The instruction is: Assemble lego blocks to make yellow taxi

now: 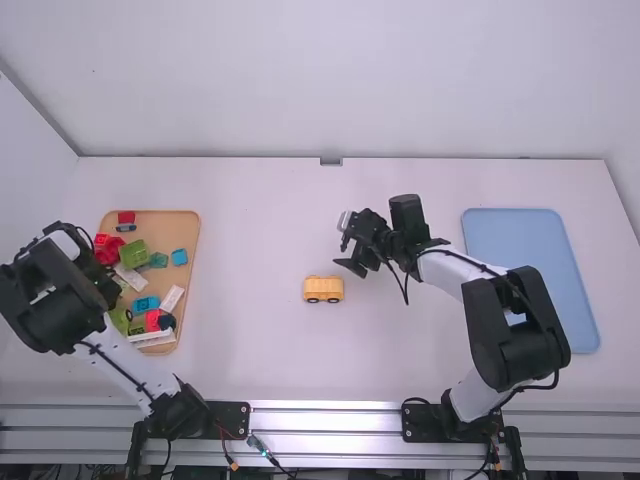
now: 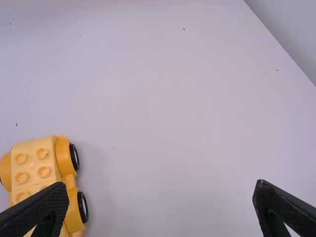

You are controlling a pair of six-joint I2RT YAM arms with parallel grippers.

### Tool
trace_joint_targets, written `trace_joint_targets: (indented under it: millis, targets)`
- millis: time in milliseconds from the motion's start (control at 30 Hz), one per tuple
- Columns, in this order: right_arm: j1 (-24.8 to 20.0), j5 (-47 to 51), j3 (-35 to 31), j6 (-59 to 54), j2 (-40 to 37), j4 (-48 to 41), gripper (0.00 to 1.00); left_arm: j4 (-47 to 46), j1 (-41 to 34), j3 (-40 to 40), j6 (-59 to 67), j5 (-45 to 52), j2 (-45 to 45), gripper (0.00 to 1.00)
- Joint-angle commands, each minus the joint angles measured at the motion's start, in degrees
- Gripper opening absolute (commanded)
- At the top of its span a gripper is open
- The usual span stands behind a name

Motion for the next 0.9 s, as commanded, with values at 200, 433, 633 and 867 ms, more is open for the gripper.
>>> trace_joint_targets:
  millis: [200, 433, 633, 867]
  targets:
    - [-0.2, -0.2, 0.5, 0.3, -0.4, -0.1, 0.99, -0.2, 0.5, -0.8, 3.1, -0.7, 1.0, 0.13]
    - [-0.1, -0.2, 0.5, 0.3, -0.4, -0.1, 0.99, 2.4, 0.5, -0.8, 9.3, -0.4, 1.0, 0.02]
    - [-0.1, -0.2, 0.5, 0.3, -0.4, -0.1, 0.99, 4.0, 0.5, 0.5, 16.7, -0.5, 1.0, 0.02]
    - [-0.1, -0.3, 0.5, 0.3, -0.4, 0.2, 0.99, -1.6, 0.4, 5.9, 22.7, -0.8, -0.5, 0.02]
